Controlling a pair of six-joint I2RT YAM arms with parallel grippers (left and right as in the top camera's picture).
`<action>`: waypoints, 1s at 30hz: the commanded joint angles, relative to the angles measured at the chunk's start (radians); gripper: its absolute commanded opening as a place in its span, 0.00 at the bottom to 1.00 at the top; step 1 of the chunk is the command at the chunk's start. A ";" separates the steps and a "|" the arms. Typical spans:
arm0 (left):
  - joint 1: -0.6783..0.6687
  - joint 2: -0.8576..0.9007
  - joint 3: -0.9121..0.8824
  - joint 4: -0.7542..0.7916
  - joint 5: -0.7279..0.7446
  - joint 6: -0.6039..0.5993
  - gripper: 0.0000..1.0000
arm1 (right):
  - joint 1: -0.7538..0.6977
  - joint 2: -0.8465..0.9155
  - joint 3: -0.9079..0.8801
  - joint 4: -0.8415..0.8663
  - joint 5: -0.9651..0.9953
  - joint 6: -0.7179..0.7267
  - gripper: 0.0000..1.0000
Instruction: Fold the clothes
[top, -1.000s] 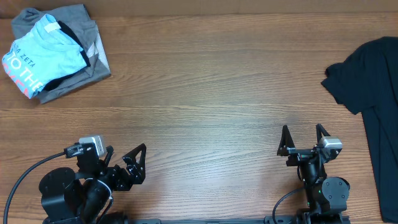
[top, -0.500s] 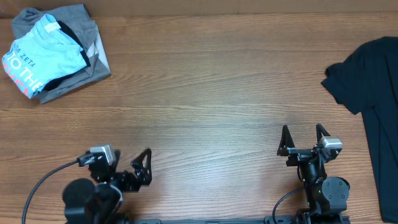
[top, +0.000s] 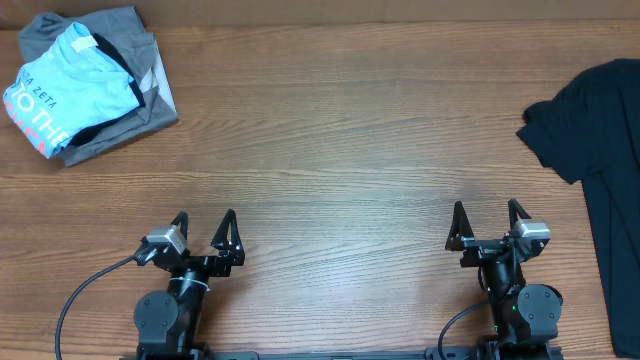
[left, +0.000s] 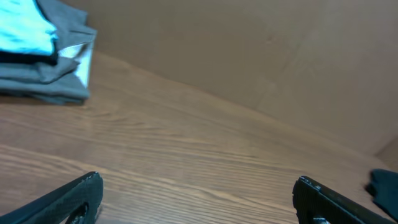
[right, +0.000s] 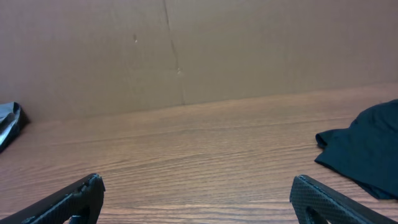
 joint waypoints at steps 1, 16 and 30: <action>-0.007 -0.013 -0.030 0.025 -0.118 -0.005 1.00 | -0.006 -0.010 -0.011 0.007 -0.006 -0.004 1.00; -0.006 -0.013 -0.030 0.020 -0.127 0.205 1.00 | -0.006 -0.010 -0.011 0.007 -0.006 -0.004 1.00; -0.006 -0.013 -0.030 0.022 -0.153 0.493 1.00 | -0.006 -0.010 -0.011 0.007 -0.006 -0.004 1.00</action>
